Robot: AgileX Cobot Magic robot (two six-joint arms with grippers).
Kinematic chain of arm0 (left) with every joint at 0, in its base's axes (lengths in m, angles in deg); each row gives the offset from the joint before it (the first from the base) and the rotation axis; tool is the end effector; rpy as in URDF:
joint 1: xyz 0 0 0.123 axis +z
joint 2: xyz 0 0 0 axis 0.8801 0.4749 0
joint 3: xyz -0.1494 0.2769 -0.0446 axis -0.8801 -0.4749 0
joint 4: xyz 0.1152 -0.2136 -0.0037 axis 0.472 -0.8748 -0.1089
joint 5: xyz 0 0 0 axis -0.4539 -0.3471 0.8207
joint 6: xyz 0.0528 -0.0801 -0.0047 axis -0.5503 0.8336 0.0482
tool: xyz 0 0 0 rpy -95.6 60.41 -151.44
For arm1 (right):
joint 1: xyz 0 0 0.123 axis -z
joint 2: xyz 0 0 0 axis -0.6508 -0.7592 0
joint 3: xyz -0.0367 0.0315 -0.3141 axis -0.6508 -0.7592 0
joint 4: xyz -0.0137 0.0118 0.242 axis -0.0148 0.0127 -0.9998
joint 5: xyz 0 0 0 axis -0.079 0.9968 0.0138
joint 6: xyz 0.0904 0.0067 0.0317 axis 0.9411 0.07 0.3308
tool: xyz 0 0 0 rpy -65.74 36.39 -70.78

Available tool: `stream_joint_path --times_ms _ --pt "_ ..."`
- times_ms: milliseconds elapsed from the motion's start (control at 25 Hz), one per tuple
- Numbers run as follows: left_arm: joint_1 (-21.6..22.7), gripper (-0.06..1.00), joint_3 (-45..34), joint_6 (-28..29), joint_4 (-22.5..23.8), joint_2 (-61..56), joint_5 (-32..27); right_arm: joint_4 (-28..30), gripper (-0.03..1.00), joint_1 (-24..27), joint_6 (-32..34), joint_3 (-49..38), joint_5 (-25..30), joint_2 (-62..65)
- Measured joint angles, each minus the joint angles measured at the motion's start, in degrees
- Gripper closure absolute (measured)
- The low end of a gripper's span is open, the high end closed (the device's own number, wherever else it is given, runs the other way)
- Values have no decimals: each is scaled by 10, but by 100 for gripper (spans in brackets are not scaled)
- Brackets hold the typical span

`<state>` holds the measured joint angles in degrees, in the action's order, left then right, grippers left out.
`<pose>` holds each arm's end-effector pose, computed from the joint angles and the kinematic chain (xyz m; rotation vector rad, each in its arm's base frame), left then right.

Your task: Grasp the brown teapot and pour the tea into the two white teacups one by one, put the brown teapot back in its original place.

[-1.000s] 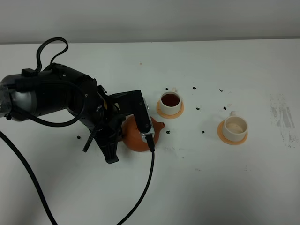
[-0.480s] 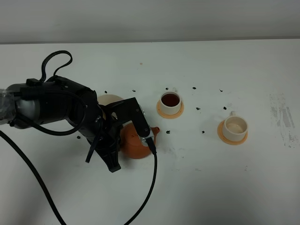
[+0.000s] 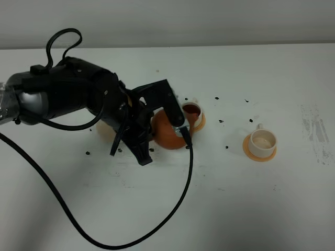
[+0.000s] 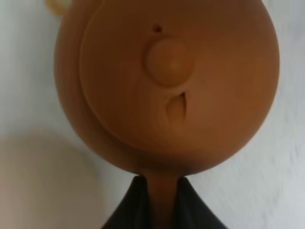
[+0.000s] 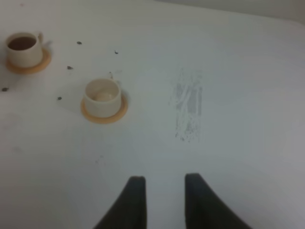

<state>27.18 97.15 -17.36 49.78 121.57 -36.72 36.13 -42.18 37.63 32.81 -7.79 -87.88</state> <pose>0.3207 -0.2262 0.2267 1.5736 2.1144 -0.0472 -0.0440 0.0121 0.2684 -0.2927 2.0338 0.0516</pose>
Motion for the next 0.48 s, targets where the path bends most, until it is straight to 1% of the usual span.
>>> stream_joint_path --times_ms 160,320,480 --pt "-16 82 78 -35 5 18 0 0 75 0 0 0 0 0" --pt "-29 82 168 -43 19 78 -3 0 75 0 0 0 0 0" --pt "-40 82 260 -70 23 147 -16 0 75 0 0 0 0 0"
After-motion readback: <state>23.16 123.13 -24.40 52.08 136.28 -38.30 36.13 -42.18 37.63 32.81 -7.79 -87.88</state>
